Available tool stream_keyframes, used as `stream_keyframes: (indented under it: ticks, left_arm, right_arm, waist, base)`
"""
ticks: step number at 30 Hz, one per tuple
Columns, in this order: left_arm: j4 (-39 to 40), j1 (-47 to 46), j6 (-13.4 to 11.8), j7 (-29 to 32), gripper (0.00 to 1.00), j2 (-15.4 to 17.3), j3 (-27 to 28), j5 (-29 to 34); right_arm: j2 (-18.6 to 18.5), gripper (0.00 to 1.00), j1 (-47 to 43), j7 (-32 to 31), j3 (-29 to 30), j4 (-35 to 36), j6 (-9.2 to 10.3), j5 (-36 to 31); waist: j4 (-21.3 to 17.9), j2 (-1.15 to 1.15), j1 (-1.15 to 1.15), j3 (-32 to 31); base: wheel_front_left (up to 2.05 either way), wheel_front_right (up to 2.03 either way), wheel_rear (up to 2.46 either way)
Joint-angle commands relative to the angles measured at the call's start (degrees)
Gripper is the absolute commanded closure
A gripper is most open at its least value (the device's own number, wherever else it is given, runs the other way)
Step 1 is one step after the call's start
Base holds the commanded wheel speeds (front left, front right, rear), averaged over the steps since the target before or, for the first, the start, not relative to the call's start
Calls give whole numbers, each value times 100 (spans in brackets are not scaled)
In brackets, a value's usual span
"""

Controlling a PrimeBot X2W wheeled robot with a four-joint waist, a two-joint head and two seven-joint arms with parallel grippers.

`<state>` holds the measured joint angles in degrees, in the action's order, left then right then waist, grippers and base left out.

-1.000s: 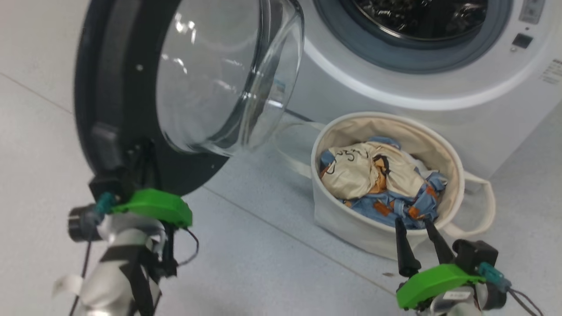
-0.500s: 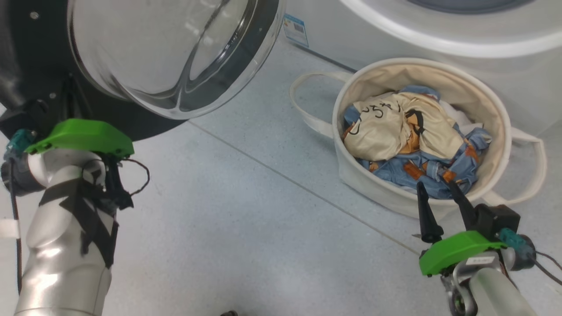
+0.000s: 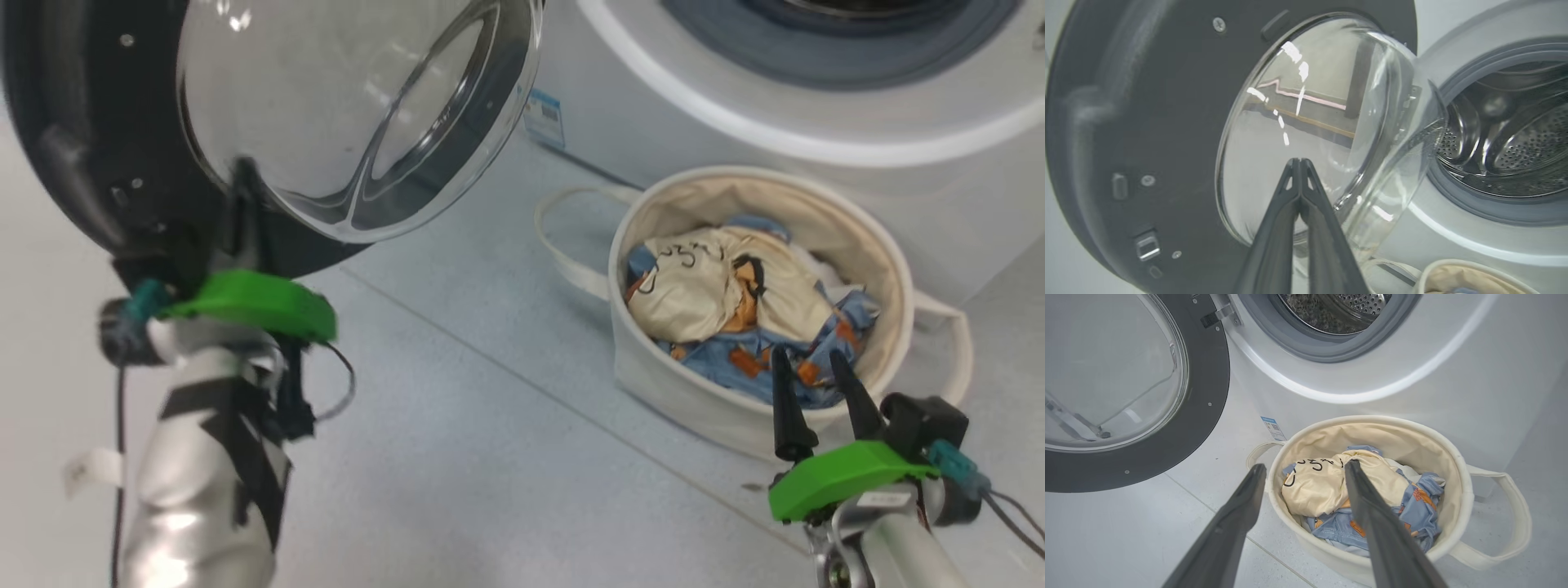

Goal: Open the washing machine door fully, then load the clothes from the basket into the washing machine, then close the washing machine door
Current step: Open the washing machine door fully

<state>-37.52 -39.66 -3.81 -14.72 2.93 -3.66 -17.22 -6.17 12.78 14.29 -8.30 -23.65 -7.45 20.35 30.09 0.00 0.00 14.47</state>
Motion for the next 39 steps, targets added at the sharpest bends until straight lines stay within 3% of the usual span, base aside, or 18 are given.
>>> stream_keyframes:
  ticks: [1, 9, 12, 20, 34, 35, 36, 39]
  left_arm:
    - [246, 26, 44, -28, 100, 186, 98, 74]
    - [710, 1070, 675, -28, 100, 6, -670, 70]
    - [863, 1450, 761, -28, 100, -1, -946, -72]
    - [1171, 2177, 717, -28, 100, -4, -1320, -157]
    - [1569, 2659, 538, -28, 100, -4, -1232, -183]
    - [1583, 2678, 514, -28, 86, -4, -1210, -180]
    - [1606, 2692, 483, -28, 0, -5, -1184, -189]
    - [1633, 2729, 444, -28, 0, -5, -1172, -214]
  right_arm:
    - [84, 0, -93, 71, -109, 197, -3, 2]
    - [304, 0, -452, 71, 30, 888, -3, 182]
    - [322, 0, -619, 71, 24, 1218, -3, 199]
    - [328, 0, -883, 71, -130, 1960, -3, -414]
    - [328, 0, -1043, 71, 38, 2065, -3, -333]
    - [329, 0, -1044, 71, 46, 2045, -3, -333]
    - [329, 0, -1043, 71, 55, 2025, -3, -354]
    - [329, 0, -1041, 71, 75, 1975, -3, -360]
  waist:
    - [-107, 0, 0, -376]
    - [-724, 0, 0, -1145]
    - [-1033, 0, 0, -1340]
    - [-1937, 0, 0, -1482]
    - [-2674, 0, 0, -1448]
    - [-2697, 0, 0, -1446]
    - [-2712, 0, 0, -1445]
    - [-2743, 0, 0, -1431]
  base:
    - [0, 0, 0]
    - [0, 0, 0]
    - [0, 0, 0]
    - [0, 0, 0]
    - [0, 0, 0]
    - [0, 0, 0]
    - [0, 0, 0]
    - [0, 0, 0]
